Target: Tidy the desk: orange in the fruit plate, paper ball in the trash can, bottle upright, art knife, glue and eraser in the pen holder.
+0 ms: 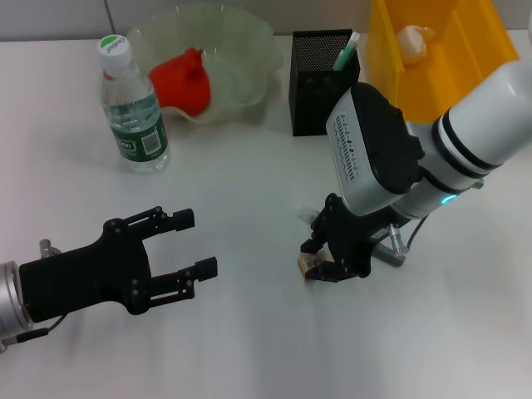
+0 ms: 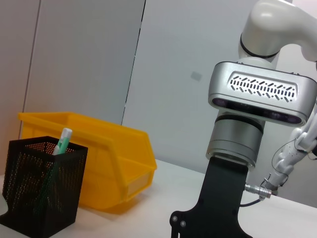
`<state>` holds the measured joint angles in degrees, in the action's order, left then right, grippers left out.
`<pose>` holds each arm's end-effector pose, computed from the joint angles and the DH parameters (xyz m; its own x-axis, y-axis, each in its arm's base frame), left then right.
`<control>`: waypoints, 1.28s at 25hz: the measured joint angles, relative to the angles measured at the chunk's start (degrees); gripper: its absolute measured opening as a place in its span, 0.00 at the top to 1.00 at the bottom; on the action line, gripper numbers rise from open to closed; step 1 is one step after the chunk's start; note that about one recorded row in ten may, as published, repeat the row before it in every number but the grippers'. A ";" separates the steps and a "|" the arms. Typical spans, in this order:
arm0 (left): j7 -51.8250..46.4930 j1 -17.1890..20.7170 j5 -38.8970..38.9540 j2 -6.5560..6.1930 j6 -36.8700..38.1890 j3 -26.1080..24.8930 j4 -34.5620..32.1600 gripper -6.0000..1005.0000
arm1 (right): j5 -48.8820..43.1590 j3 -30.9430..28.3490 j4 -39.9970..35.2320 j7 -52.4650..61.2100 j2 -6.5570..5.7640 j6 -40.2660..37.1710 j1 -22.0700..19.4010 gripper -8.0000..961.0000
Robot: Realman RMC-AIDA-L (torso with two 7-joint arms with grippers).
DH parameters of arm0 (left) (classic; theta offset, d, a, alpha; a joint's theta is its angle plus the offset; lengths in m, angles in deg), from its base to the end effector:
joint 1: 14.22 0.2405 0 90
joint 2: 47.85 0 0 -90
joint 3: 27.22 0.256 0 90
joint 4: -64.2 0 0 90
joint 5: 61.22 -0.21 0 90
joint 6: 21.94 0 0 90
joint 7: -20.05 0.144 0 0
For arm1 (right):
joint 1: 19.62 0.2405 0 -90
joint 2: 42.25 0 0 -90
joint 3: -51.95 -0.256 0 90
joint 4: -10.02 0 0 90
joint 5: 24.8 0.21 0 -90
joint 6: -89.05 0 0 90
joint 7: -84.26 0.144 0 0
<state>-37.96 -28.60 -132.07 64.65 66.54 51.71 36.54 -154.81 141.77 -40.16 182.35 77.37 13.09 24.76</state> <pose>-0.2987 0.2465 -0.0198 0.7263 0.2353 0.6459 0.4042 -0.9062 -0.1244 0.1701 0.3497 -0.0903 0.9571 0.0881 0.2760 0.0785 -0.9959 0.0456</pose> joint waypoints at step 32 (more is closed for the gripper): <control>0.08 0.10 -0.32 0.68 0.72 -4.88 0.53 0.23 | -2.54 -24.97 -20.19 26.02 -2.62 -13.99 1.14 0.73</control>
<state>-37.87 -28.50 -132.40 65.32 67.25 46.84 37.07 -157.35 116.81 -60.35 208.36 74.75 -0.89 25.90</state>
